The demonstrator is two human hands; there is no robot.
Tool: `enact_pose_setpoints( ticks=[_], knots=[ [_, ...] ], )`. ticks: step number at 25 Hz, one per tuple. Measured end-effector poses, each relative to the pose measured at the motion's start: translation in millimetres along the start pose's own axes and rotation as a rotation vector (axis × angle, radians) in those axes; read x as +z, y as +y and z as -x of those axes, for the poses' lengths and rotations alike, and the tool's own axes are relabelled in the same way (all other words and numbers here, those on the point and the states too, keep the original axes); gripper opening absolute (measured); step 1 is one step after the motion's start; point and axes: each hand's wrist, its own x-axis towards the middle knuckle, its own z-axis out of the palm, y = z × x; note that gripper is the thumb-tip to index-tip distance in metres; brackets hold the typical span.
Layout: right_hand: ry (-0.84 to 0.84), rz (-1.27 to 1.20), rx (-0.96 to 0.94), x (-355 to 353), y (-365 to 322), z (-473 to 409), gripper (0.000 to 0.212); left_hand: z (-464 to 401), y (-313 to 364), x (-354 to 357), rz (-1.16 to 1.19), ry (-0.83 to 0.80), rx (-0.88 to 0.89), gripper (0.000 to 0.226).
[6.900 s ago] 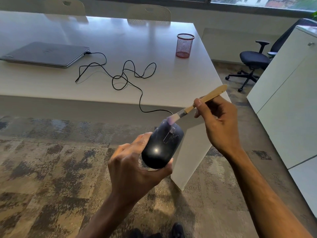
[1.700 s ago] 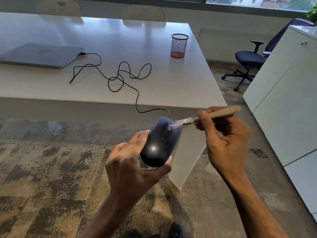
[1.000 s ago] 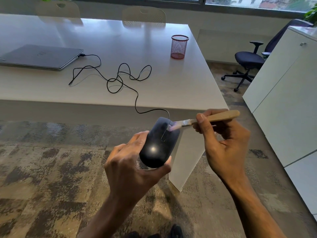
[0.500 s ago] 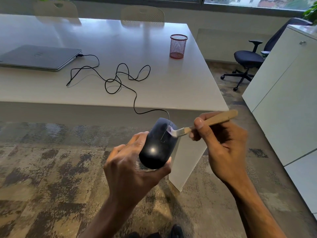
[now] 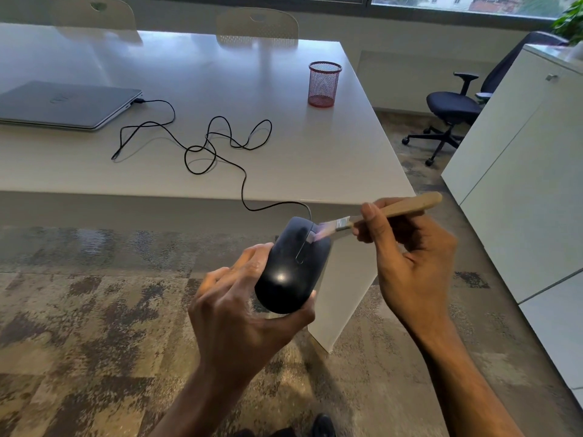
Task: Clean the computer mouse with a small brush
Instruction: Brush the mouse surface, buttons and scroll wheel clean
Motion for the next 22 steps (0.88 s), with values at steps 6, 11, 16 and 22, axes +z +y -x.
enact_pose_setpoints(
  ticks=[6,11,16,22],
  knots=[
    [0.037,-0.051,0.117,1,14,-19,0.009,-2,-1,1,-0.022,-0.002,0.007,0.07],
    [-0.04,-0.024,0.108,3,16,-21,0.017,-4,-5,1,-0.037,-0.001,0.0,0.071],
    [-0.094,-0.134,0.017,5,11,-21,0.016,-6,-6,3,-0.032,-0.001,0.018,0.07],
    [-0.023,-0.039,0.087,15,14,-27,0.017,-8,-9,3,-0.032,-0.011,0.012,0.071]
  ],
)
